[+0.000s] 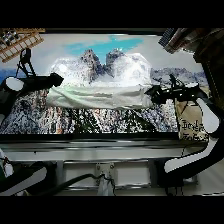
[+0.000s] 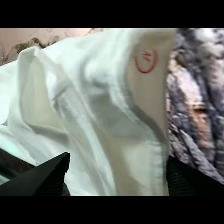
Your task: Fold the clothes and pants, and hang the long-sleeved shirts on hangers.
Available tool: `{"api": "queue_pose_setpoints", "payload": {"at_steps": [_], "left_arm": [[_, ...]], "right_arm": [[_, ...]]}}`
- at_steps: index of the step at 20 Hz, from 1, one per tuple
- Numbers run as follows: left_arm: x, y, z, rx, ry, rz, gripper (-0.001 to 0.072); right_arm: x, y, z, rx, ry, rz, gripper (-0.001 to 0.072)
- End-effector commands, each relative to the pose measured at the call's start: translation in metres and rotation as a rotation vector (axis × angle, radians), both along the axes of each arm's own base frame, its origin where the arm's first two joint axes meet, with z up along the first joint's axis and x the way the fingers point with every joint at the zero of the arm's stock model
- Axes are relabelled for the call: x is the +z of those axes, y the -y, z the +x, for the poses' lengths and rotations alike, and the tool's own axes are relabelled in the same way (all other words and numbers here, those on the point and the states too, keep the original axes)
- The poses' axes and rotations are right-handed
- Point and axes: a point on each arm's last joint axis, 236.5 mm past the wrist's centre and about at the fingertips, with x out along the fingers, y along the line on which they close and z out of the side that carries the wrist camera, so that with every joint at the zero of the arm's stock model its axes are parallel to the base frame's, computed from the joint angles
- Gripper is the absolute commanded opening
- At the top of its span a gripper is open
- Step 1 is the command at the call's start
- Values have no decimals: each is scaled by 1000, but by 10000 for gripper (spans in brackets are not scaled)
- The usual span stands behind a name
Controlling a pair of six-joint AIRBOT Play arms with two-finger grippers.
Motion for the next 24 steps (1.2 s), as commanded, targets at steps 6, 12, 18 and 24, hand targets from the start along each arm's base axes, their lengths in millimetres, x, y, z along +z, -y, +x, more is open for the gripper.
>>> {"api": "queue_pose_setpoints", "payload": {"at_steps": [6,12,18,24], "left_arm": [[7,73,-11,-137,44,-9,349],[-35,145,-25,-235,-25,-22,3],[-98,195,-65,-395,-396,-49,3],[-105,257,-70,-493,-468,-57,3]], "right_arm": [[0,-21,-1,48,13,-11,20],[36,-14,-14,48,-15,-40,19],[76,4,-17,26,-12,-78,19],[110,10,-15,58,-25,-103,19]]}}
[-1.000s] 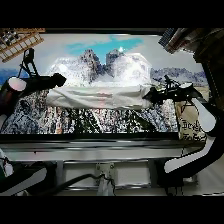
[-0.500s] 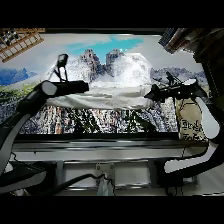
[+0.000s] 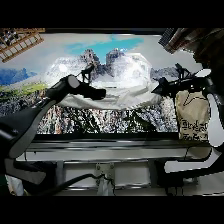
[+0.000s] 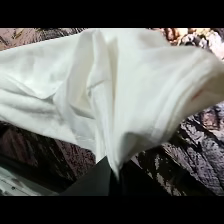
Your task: Fold the clothes and pants, and hang the long-sleeved shirts on hangers.
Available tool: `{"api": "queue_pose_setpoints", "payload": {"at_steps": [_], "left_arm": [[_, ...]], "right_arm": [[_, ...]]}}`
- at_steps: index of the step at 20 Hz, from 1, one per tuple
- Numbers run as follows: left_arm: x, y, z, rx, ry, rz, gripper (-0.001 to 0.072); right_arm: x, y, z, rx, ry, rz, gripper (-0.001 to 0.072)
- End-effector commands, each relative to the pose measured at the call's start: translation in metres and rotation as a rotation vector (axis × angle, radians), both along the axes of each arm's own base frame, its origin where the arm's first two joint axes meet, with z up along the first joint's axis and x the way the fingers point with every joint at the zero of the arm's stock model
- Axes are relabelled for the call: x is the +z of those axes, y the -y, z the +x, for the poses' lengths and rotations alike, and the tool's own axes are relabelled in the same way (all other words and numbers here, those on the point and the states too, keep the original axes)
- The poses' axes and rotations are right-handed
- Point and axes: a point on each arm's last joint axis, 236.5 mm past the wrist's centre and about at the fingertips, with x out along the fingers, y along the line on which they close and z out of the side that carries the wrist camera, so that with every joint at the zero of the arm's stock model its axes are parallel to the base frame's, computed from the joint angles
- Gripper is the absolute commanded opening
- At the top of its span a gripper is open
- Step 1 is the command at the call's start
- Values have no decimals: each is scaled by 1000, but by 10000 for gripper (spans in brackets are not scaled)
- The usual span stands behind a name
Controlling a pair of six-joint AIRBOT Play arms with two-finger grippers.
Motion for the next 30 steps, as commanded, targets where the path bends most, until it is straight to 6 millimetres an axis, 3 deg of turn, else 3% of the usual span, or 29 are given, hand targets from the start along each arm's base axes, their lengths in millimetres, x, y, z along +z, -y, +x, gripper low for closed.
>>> {"api": "queue_pose_setpoints", "payload": {"at_steps": [1,7,19,30], "left_arm": [[-15,34,-12,-71,-92,8,3],[-50,51,-16,-100,-255,42,3],[-74,71,-18,-47,-299,48,3],[-84,69,-29,-34,-359,78,3]], "right_arm": [[22,5,1,2,-15,-19,19],[58,7,8,18,14,-28,19],[121,3,13,35,84,-17,19],[130,-2,12,35,97,7,19]]}}
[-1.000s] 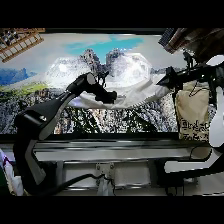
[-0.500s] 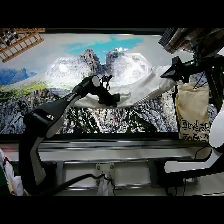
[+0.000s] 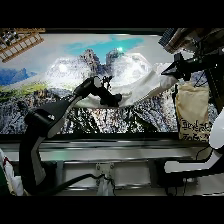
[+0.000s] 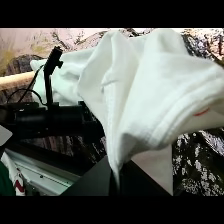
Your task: Fold the clothes and pants, and hang the long-sleeved shirts on hangers.
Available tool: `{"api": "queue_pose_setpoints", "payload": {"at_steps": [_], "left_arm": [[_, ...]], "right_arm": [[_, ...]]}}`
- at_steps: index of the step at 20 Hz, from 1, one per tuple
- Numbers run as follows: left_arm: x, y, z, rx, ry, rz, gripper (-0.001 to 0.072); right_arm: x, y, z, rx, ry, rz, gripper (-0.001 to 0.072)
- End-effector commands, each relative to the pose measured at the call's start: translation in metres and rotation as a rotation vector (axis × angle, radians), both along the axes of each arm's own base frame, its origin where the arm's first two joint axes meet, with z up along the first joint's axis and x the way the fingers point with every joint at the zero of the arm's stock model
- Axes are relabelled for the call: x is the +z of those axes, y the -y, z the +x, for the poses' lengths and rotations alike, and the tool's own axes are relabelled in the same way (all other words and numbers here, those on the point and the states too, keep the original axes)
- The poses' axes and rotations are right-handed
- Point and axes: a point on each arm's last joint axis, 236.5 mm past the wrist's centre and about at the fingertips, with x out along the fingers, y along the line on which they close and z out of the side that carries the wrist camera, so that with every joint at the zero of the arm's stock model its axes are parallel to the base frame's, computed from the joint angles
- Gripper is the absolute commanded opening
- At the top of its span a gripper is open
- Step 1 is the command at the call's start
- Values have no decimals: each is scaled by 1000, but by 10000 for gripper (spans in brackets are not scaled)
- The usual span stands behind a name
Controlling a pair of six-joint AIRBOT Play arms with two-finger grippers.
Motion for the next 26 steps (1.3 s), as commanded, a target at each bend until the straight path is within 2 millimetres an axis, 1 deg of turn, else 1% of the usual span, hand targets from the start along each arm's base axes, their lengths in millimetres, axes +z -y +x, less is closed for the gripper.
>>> {"api": "queue_pose_setpoints", "payload": {"at_steps": [1,5,8,14,18,26], "left_arm": [[-7,-3,-8,-14,-29,21,3],[1,3,-9,-4,-45,-12,3],[6,4,-9,-6,-38,-17,3],[7,5,-11,-7,-46,-21,3],[7,5,-10,-7,-45,-21,3],[8,6,-11,-7,-46,-24,3]], "right_arm": [[2,-1,0,1,3,6,19],[2,-1,0,1,3,6,19],[2,-1,0,1,3,6,19],[3,-3,0,-2,-1,13,19],[8,-2,0,-7,16,8,19],[8,-3,-1,-4,15,9,19]]}}
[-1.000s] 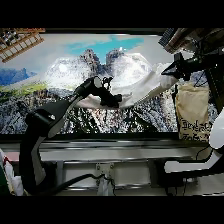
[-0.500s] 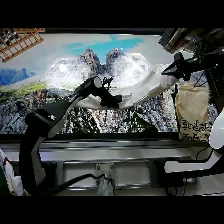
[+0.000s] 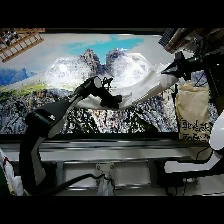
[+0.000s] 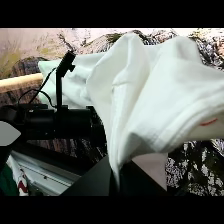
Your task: Fold the clothes and pants, and hang the long-sleeved shirts on hangers.
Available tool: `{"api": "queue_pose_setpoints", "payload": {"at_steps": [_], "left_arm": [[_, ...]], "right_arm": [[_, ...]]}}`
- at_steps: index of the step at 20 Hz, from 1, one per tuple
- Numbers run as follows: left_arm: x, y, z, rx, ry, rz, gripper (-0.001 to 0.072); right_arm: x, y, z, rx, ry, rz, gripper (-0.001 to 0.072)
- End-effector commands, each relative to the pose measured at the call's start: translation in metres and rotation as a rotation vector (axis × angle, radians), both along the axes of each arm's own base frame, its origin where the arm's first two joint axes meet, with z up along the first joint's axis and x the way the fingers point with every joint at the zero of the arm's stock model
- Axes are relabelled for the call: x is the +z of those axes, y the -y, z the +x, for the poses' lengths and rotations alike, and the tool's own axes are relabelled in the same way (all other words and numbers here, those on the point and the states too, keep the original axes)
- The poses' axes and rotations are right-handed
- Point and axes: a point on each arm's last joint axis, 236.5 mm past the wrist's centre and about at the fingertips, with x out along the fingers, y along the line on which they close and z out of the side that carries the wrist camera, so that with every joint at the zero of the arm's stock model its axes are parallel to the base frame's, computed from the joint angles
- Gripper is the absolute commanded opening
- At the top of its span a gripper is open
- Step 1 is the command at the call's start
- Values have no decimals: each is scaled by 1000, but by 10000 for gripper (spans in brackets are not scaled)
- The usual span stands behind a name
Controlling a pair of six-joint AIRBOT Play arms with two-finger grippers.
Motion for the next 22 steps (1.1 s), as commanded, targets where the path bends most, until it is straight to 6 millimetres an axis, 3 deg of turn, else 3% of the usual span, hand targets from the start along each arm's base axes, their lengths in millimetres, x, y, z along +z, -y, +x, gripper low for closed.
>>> {"api": "queue_pose_setpoints", "payload": {"at_steps": [1,4,7,9,11,13,15,17,18,20,22], "left_arm": [[1,1,1,1,3,-4,3],[7,6,0,14,-15,-38,5],[34,13,6,-13,19,-138,9],[59,1,15,-64,87,-179,14],[84,-26,20,-161,154,-207,15],[107,-65,32,-177,193,-204,14],[121,-120,54,-114,254,-124,13],[127,-188,61,-30,287,-15,13],[126,-221,56,15,286,42,14],[120,-285,24,101,258,142,13],[111,-322,-19,208,237,177,13]], "right_arm": [[1,0,0,1,2,0,19],[1,0,0,1,3,0,19],[7,-6,1,7,13,34,19],[10,-14,0,20,20,43,19],[10,-27,1,44,28,37,19],[8,-47,3,70,41,22,19],[9,-77,11,85,75,18,19],[15,-114,25,72,138,24,19],[16,-133,32,59,168,22,19],[15,-182,41,55,211,45,19],[4,-241,37,100,238,72,19]]}}
